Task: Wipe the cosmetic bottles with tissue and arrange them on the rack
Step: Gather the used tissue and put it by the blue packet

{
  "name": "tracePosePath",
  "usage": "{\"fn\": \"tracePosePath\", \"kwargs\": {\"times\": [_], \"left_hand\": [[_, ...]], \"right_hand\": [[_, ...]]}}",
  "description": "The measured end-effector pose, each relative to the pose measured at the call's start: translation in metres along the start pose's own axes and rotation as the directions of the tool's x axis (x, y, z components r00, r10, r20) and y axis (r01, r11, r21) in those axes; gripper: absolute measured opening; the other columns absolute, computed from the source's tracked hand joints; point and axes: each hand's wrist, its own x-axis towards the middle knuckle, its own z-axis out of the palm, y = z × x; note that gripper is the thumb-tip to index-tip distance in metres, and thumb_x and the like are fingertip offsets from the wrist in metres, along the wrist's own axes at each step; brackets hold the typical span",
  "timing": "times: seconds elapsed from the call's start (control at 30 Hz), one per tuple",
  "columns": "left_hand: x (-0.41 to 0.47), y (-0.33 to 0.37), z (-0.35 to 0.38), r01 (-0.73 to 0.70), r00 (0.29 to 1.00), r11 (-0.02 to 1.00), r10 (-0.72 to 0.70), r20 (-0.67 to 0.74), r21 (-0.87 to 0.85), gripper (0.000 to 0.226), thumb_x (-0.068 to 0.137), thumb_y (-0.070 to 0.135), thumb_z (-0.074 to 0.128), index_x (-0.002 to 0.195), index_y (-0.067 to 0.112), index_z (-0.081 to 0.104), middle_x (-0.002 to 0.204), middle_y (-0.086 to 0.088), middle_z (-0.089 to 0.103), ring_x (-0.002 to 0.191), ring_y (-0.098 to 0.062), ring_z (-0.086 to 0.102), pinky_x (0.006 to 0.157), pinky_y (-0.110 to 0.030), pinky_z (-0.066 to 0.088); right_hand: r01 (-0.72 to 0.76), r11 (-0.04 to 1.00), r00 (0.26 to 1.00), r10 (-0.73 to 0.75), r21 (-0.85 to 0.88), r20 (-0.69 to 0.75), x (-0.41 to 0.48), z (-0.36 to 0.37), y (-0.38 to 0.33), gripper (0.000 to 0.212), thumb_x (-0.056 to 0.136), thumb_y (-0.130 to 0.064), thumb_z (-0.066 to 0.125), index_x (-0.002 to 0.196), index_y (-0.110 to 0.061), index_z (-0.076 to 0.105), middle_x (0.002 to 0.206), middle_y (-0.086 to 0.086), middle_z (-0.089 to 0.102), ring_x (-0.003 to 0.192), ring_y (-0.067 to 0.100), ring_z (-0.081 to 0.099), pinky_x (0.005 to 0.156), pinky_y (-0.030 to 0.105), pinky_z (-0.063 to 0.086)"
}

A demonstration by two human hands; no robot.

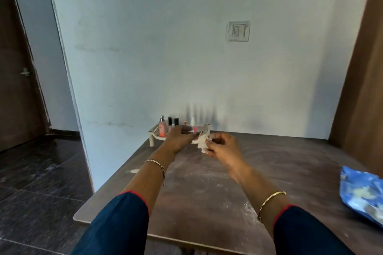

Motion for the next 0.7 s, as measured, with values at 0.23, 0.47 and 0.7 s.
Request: {"fn": "tracePosePath", "kwargs": {"times": [0.23, 0.47, 0.7], "left_hand": [[-0.088, 0.043, 0.059, 0.147, 0.959, 0.967, -0.088, 0.268, -0.209, 0.015, 0.097, 0.027, 0.051, 0.098, 0.016, 0.061, 0.082, 0.001, 0.068, 0.073, -0.011, 0.064, 0.069, -0.027, 0.050], [-0.146, 0.056, 0.145, 0.133, 0.853, 0.969, -0.005, 0.522, -0.208, 0.023, 0.088, 0.011, 0.063, 0.111, 0.013, 0.058, 0.103, -0.002, 0.066, 0.090, -0.017, 0.066, 0.080, -0.031, 0.055], [-0.186, 0.065, 0.273, 0.126, 0.758, 0.964, 0.061, 0.650, -0.236, 0.013, 0.091, 0.004, 0.058, 0.101, 0.012, 0.060, 0.091, -0.003, 0.067, 0.072, -0.012, 0.067, 0.071, -0.026, 0.057]], "right_hand": [[-0.015, 0.999, 0.995, 0.011, -0.031, -0.100, -0.064, -0.061, -0.016, 0.008, 0.088, -0.008, 0.065, 0.091, -0.012, 0.059, 0.081, 0.005, 0.064, 0.064, 0.010, 0.059, 0.059, 0.021, 0.052], [0.039, 0.979, 0.956, -0.096, -0.202, -0.276, -0.120, -0.169, -0.012, 0.012, 0.087, -0.020, 0.066, 0.093, -0.010, 0.063, 0.080, 0.000, 0.061, 0.071, 0.009, 0.053, 0.057, 0.020, 0.044], [0.074, 0.971, 0.881, -0.171, -0.229, -0.441, -0.178, -0.290, -0.001, 0.009, 0.087, -0.010, 0.066, 0.083, -0.007, 0.059, 0.068, 0.004, 0.059, 0.054, 0.005, 0.051, 0.049, 0.015, 0.042]]}}
